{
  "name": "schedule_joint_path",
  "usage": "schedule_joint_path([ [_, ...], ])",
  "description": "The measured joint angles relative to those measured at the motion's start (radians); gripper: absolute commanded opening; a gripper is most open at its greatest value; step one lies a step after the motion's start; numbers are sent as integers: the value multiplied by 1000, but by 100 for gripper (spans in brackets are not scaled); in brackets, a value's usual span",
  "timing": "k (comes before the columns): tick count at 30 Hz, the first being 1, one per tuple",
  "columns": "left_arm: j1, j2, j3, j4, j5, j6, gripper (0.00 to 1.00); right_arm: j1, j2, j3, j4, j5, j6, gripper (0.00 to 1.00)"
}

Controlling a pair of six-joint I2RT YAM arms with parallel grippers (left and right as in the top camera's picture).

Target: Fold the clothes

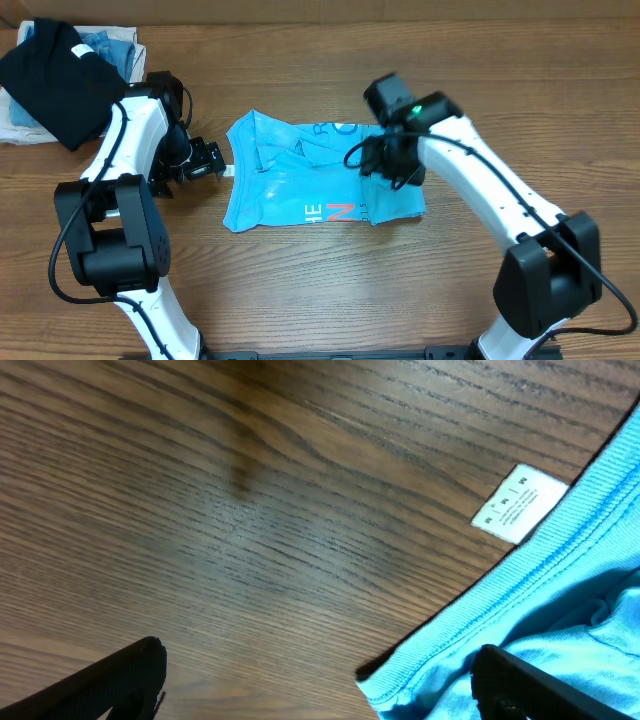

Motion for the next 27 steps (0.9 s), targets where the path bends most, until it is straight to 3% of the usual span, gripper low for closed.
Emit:
schedule_joint_path([
  [5,0,0,0,0,0,0,100,-72,-10,36,-32,58,-16,51],
  [10,0,0,0,3,-1,0,100,-153,-10,-34,59,-8,-65,42],
  [19,0,0,-3,2,0,0,100,-177,-10,-263,224,-181,-123,35],
  [27,0,0,-10,7,0,0,100,-169,-10,-414,391,-348,-123,36],
])
